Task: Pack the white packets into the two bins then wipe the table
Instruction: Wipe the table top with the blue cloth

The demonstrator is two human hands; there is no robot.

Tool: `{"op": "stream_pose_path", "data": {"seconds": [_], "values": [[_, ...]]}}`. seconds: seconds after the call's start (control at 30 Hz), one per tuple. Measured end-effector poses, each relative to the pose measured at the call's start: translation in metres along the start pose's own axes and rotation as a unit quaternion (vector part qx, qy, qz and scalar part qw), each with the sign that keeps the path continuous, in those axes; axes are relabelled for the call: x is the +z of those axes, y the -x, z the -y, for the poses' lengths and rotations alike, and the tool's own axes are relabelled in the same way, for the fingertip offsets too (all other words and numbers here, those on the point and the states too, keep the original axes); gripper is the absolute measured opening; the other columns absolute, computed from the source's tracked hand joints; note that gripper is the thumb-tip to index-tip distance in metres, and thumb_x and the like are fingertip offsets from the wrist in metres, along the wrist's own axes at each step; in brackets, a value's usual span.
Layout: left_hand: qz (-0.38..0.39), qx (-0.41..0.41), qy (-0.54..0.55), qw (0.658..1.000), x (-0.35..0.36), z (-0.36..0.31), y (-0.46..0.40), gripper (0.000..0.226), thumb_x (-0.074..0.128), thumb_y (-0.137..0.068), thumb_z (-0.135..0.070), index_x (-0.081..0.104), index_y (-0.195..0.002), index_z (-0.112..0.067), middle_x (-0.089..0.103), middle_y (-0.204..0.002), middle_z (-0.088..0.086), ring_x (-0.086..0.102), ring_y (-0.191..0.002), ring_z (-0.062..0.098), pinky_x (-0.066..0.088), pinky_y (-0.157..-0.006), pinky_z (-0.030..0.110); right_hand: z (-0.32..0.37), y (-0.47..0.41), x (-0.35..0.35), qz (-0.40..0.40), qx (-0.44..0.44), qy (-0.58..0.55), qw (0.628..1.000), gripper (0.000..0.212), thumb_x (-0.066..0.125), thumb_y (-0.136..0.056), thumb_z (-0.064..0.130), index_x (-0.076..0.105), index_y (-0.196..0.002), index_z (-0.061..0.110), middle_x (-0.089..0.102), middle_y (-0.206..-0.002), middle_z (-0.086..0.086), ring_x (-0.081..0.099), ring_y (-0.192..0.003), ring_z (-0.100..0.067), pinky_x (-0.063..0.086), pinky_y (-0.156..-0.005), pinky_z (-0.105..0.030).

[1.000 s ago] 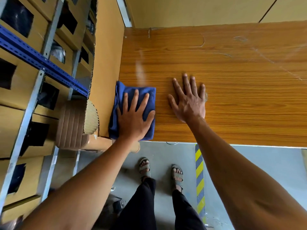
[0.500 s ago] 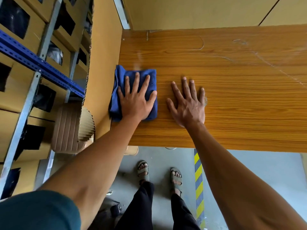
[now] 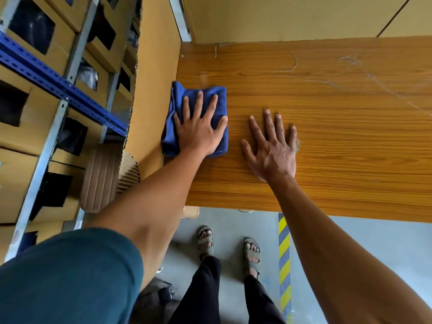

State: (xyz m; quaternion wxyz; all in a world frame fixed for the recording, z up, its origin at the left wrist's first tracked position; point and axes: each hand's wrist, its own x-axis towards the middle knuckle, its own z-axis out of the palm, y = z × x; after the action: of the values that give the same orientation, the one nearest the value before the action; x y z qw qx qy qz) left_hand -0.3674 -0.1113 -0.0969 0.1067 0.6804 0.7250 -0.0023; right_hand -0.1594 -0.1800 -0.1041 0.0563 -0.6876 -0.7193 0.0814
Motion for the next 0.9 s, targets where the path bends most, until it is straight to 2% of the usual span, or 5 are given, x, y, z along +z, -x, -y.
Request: {"op": "stream_pose_path", "data": {"seconds": [0.33, 0.5, 0.67, 0.8, 0.9], "values": [[-0.041, 0.017, -0.011, 0.999, 0.025, 0.029, 0.132, 0.072, 0.028, -0.103, -0.075, 0.014, -0.167, -0.046, 0.005, -0.178, -0.008, 0.001, -0.164, 0.032, 0.024, -0.120, 0.068, 0.001, 0.002, -0.002, 0.000, -0.002, -0.002, 1.000, 0.072, 0.016, -0.105, 0.072, 0.005, -0.168, 0.040, -0.004, -0.177, 0.000, -0.004, -0.163, -0.027, 0.004, -0.128, -0.062], [-0.058, 0.019, -0.012, 0.998, 0.020, 0.018, 0.075, 0.070, 0.025, -0.102, -0.076, 0.016, -0.166, -0.049, 0.008, -0.178, -0.010, 0.004, -0.164, 0.032, 0.018, -0.122, 0.069, 0.002, 0.000, 0.000, -0.002, 0.003, 0.006, 1.000, 0.072, 0.015, -0.105, 0.073, 0.006, -0.168, 0.039, -0.002, -0.178, 0.000, -0.003, -0.163, -0.027, 0.005, -0.128, -0.062], [-0.007, 0.014, -0.004, 1.000, 0.009, 0.004, 0.012, 0.072, 0.015, -0.100, -0.079, 0.004, -0.166, -0.051, -0.003, -0.178, -0.011, -0.006, -0.163, 0.031, 0.007, -0.125, 0.070, 0.000, -0.001, 0.002, -0.002, 0.004, 0.010, 1.000, 0.072, 0.012, -0.104, 0.074, 0.004, -0.168, 0.041, -0.003, -0.178, 0.001, -0.005, -0.163, -0.026, 0.004, -0.129, -0.061], [-0.057, 0.045, -0.013, 0.997, 0.020, 0.021, 0.075, 0.070, 0.027, -0.103, -0.074, 0.017, -0.166, -0.047, 0.010, -0.178, -0.008, 0.005, -0.163, 0.033, 0.017, -0.123, 0.070, 0.000, 0.001, -0.001, 0.001, 0.001, 0.004, 1.000, 0.072, 0.014, -0.104, 0.073, 0.005, -0.168, 0.040, -0.003, -0.178, 0.001, -0.004, -0.163, -0.026, 0.005, -0.128, -0.061], [-0.046, 0.038, -0.008, 0.998, 0.029, 0.016, 0.133, 0.070, 0.028, -0.103, -0.074, 0.017, -0.167, -0.045, 0.009, -0.178, -0.006, 0.003, -0.163, 0.034, 0.015, -0.123, 0.071, 0.002, 0.002, -0.004, 0.004, 0.002, -0.002, 1.000, 0.070, 0.015, -0.105, 0.071, 0.006, -0.168, 0.041, -0.003, -0.177, 0.002, -0.004, -0.163, -0.026, 0.003, -0.129, -0.060]]}}
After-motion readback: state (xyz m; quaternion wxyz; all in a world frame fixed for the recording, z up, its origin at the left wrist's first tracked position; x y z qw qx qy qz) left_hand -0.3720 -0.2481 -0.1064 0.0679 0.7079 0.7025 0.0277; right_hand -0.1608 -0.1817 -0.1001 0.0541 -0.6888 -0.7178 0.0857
